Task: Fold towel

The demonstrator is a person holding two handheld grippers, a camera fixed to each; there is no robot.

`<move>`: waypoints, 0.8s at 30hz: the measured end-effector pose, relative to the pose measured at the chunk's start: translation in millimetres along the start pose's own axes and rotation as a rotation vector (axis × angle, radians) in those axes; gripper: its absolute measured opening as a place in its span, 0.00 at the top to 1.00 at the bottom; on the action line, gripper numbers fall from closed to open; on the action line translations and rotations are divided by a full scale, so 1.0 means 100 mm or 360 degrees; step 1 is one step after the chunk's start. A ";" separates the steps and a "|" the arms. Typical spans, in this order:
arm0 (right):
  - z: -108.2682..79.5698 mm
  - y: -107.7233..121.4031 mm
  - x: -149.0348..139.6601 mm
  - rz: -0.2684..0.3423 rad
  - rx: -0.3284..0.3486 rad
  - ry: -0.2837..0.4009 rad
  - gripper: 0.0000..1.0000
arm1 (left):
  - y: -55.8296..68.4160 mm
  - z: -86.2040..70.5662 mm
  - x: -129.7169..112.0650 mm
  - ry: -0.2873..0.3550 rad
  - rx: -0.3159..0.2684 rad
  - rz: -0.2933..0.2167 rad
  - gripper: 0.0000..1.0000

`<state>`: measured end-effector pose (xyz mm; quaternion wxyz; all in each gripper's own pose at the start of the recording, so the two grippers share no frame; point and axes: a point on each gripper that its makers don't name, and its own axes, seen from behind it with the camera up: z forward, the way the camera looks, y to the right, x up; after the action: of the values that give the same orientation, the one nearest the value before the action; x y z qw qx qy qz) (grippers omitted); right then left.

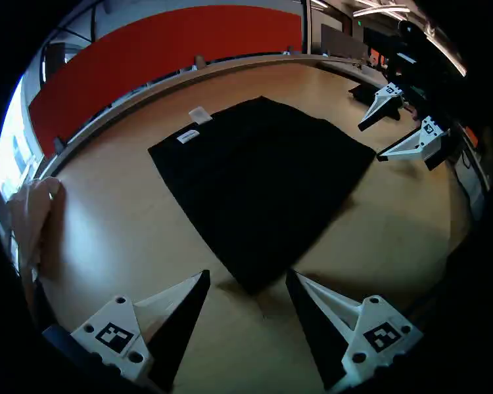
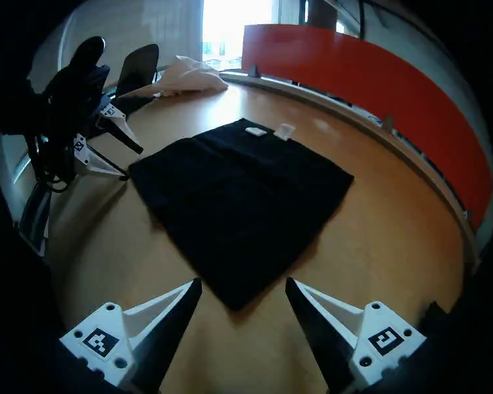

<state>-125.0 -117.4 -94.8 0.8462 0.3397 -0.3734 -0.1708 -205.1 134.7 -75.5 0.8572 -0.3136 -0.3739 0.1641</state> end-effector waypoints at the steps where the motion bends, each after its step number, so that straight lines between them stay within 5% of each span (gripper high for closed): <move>1: 0.00 0.00 -0.01 0.0000 0.0001 -0.0003 0.02 | 0.00 0.01 0.00 -0.0002 -0.0004 -0.0006 0.15; 15: 0.01 -0.02 -0.10 0.0004 0.0049 -0.0050 0.12 | 0.04 0.03 -0.02 -0.0036 -0.0056 -0.0056 0.17; 24: 0.03 -0.04 -0.17 0.0023 0.0081 -0.0077 0.26 | 0.08 0.04 -0.01 -0.0062 -0.0094 -0.0016 0.28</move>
<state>-138.3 -112.0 -104.8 0.8292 0.3541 -0.4004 -0.1633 -208.8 141.7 -79.5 0.8409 -0.3336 -0.3969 0.1549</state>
